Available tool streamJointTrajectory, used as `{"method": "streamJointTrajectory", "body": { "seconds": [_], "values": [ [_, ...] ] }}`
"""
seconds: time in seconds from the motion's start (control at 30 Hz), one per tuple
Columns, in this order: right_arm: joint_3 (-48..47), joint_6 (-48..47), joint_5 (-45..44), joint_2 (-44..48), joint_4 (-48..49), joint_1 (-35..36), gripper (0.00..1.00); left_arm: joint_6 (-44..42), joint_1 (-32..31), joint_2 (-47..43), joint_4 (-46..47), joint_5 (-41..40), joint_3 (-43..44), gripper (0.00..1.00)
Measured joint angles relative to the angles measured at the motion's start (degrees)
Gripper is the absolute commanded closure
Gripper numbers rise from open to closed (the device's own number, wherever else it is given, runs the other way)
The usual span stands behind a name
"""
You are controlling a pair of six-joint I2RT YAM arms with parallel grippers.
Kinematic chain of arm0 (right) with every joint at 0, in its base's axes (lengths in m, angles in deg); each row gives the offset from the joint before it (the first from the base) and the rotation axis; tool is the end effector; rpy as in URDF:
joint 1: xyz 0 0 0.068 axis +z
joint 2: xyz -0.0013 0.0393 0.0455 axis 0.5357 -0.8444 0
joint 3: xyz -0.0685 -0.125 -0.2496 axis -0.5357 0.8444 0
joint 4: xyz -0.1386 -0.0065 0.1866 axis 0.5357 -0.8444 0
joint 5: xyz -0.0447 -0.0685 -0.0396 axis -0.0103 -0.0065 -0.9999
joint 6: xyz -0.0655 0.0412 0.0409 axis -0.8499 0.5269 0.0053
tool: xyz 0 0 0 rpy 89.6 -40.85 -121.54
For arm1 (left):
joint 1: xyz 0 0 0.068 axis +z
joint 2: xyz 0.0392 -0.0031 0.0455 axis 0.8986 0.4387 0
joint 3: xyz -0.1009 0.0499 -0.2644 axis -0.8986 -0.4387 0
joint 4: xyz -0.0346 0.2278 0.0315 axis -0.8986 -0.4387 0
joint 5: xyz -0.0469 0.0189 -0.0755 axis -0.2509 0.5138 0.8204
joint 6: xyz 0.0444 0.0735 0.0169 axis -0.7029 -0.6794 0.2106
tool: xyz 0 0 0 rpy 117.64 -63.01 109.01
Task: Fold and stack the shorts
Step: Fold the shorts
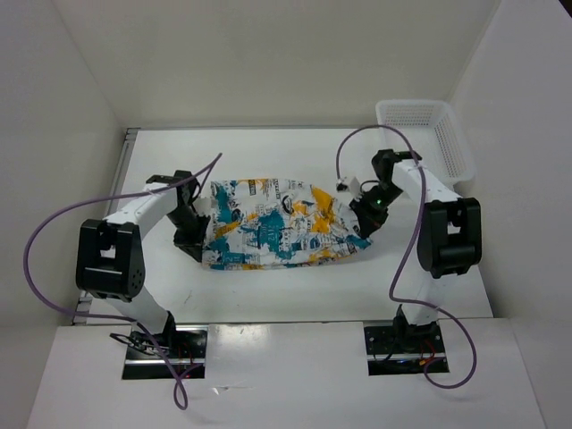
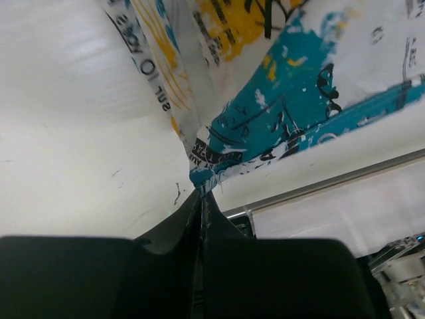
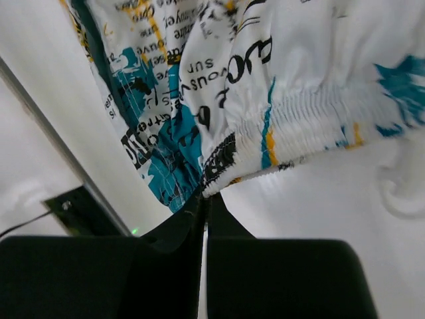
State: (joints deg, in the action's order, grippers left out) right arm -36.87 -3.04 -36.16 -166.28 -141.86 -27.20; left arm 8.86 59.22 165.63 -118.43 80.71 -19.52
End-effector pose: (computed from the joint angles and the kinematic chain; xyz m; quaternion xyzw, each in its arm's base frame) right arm 0.2933 0.0632 0.2179 -0.4667 0.8504 0.2283 0.0825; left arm 0.2580 -0.0380 0.1909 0.0407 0.9933 -0.1077 0.0066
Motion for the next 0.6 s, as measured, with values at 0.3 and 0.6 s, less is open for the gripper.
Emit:
{"method": "streamJointTrajectory", "body": {
  "seconds": [0.3, 0.6],
  "values": [
    [10.1, 5.9, -10.5, 1.4, 6.6, 3.8, 0.43, -0.1, -1.9, 0.0, 1.5, -4.0, -4.7, 0.40],
    [9.7, 11.4, -16.3, 27.2, 29.8, 3.5, 0.33, 0.0, 1.6, -2.7, 3.7, -2.7, 7.9, 0.38]
  ]
}}
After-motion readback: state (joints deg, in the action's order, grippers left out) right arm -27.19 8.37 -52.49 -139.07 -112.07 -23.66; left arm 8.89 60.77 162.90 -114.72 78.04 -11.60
